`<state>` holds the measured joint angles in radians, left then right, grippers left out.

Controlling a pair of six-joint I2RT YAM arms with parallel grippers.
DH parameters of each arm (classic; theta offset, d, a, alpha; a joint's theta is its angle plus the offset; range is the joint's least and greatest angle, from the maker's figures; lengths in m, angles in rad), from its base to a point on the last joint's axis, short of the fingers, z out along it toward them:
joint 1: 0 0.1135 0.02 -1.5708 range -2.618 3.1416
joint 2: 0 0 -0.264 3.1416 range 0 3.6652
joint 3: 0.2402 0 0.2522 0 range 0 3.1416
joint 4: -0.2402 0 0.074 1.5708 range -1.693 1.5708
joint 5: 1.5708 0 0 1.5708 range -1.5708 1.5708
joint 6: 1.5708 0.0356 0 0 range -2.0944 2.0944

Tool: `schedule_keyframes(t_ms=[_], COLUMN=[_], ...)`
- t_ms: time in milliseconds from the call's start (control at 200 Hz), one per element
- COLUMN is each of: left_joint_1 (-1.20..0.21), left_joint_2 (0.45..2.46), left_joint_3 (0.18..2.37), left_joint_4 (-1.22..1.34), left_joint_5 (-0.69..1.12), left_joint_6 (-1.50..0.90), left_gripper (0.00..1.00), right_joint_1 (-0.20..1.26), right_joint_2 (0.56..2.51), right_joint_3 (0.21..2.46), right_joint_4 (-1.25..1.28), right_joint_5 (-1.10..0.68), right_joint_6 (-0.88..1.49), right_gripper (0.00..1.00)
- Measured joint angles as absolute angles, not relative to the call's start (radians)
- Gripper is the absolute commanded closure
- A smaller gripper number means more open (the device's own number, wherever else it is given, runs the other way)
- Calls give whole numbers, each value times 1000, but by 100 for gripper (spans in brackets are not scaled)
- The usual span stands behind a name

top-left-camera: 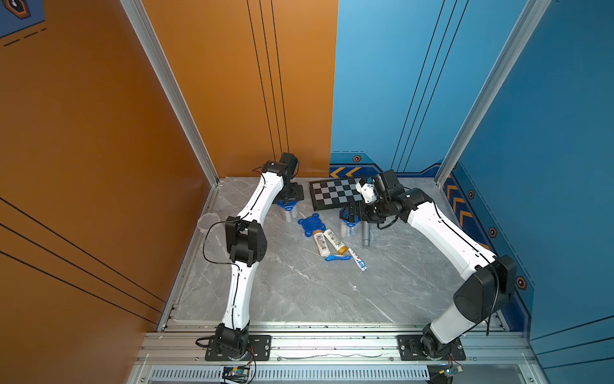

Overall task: Pack away toiletry kits
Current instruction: Move the container to the center of the board.

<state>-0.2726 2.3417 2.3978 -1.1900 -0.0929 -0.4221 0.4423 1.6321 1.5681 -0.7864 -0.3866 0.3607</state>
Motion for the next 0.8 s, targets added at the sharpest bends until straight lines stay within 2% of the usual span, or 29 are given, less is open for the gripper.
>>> schedule_keyframes(t_ms=[425,536,646,801], left_joint_1=[-260,-261,-246,-84], left_joint_2=[2254,2133,1947,1701], left_joint_3=[2404,2317,2136,1900], left_joint_4=[-1213,-1213,-1209,-1224], left_joint_5=[-76,-75,-75,-75], left_joint_6=[-399,-402,-408,-409], left_gripper=[1,1,0,12], right_joint_1=[476,485,503,558], right_joint_2=[1633,1633,1633,1642], right_joint_3=[1568,1568,1570,1601], right_joint_4=[-796,-803,-812,-842], right_joint_5=[-363,-348,-319,-282], right_joint_6=[363,356,331,278], right_gripper=[0,0,0,0])
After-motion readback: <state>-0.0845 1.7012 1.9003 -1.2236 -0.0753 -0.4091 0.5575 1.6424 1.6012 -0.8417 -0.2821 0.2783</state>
